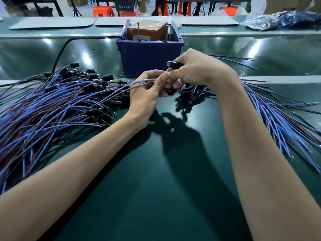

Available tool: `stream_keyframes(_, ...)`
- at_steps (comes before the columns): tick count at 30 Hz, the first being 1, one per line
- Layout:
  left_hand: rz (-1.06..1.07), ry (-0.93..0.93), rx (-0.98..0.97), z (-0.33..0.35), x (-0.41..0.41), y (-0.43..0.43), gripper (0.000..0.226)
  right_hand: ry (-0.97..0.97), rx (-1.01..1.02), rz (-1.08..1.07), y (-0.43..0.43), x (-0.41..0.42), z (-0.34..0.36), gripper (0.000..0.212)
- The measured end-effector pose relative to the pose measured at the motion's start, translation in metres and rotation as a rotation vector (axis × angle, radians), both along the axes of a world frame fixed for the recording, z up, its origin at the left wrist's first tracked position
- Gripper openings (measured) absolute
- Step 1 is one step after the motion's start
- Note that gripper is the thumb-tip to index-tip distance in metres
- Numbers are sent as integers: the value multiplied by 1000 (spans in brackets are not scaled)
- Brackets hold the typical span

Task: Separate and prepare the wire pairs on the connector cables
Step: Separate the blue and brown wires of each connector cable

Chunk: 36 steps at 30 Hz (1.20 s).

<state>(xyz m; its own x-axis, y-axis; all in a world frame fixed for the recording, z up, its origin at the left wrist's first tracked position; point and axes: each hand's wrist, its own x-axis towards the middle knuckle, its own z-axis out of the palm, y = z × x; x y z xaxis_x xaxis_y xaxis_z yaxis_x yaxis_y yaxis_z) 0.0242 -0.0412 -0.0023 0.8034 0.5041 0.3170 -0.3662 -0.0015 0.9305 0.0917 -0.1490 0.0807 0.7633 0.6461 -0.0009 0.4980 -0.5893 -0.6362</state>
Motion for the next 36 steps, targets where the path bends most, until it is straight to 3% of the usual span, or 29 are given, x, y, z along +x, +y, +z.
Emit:
stream_keyframes(8,47,-15,77,-3,1,-1,13,-2,-32,45,-4,-2,5,10)
stream_keyframes(15,114,-23,105,-1,2,0,26,-129,87,-118,0,1,5,15)
stream_keyframes(21,40,-26,65,1,-1,-1,20,-125,111,-111,-2,0,4,15)
stream_keyframes(27,-54,-33,64,3,-3,-2,9,-199,148,-291,4,1,3,22)
stream_keyframes(31,-103,-12,176,-1,-2,-4,18,-175,171,-372,3,-2,3,22)
stream_keyframes(36,-183,52,531,-9,-2,-9,42,-171,262,-470,-1,-2,4,21)
